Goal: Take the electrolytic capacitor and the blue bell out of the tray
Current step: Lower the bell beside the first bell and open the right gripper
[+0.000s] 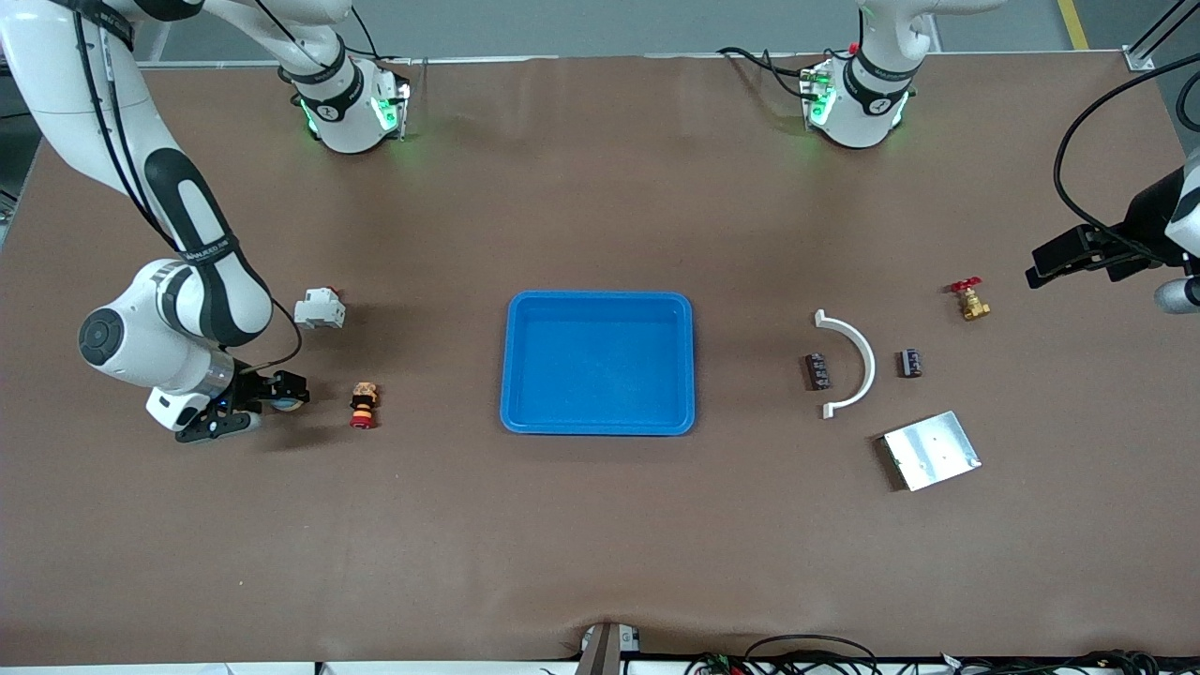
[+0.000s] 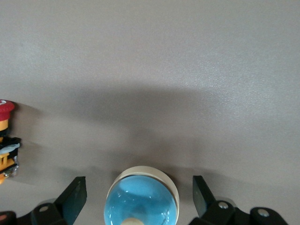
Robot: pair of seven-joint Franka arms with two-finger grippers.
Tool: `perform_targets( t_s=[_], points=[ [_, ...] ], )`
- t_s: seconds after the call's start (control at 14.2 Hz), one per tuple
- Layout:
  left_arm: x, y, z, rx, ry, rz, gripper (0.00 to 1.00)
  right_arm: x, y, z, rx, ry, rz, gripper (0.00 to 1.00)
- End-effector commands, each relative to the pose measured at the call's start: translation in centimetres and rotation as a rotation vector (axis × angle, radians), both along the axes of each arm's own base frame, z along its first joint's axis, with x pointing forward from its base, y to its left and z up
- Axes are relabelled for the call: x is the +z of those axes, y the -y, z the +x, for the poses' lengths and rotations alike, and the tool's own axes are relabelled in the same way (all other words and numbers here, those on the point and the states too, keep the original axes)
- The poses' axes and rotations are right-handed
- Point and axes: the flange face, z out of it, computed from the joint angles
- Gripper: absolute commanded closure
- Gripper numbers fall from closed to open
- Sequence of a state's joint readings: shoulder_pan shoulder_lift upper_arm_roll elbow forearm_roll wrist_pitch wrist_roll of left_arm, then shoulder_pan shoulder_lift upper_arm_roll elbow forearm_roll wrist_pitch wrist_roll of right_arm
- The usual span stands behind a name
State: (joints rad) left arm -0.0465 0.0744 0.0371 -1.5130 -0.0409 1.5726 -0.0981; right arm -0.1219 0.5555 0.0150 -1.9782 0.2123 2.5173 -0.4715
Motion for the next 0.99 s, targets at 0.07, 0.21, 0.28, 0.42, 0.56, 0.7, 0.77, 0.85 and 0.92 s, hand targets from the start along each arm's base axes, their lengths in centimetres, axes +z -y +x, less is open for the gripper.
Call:
perform_targets(
  t_s=[0.07,0.21,0.28,0.42,0.56,0.7,0.77,0.85,0.92],
  points=[
    [1.0,-0.7,-0.7,-0.005,0.002,-0.012,0.00,3.3,-0.3,0.1,0.008,-0.001,0.024,0.00],
    [1.1,-1.5,-0.8,-0.002,0.005,-0.013,0.00,4.6,-0.4,0.2,0.012,0.007,0.022,0.00],
    [1.3,-1.6,-0.8,-0.007,0.007,-0.015,0.00,5.4,-0.3,0.3,0.013,0.011,0.022,0.00],
    [1.5,-1.8,-0.8,-0.004,0.012,-0.015,0.00,6.8,0.0,0.2,-0.022,0.000,0.028,0.00],
    [1.6,-2.0,-0.9,0.001,0.013,-0.014,0.00,8.6,-0.3,0.3,-0.053,0.001,0.029,0.00],
    [1.5,-2.0,-0.9,0.001,0.009,-0.015,0.00,10.2,-0.5,0.8,-0.066,-0.024,0.036,0.00],
    [1.5,-2.1,-0.9,0.002,0.006,-0.015,0.00,10.8,-0.4,1.0,-0.056,-0.034,0.027,0.00],
    [1.4,-2.0,-1.0,-0.001,0.003,-0.015,0.00,11.3,-0.2,1.2,-0.046,-0.037,0.018,0.00],
    [1.5,-1.8,-1.0,-0.004,0.004,-0.015,0.00,11.7,0.1,1.4,-0.047,-0.038,0.017,0.00]
  ],
)
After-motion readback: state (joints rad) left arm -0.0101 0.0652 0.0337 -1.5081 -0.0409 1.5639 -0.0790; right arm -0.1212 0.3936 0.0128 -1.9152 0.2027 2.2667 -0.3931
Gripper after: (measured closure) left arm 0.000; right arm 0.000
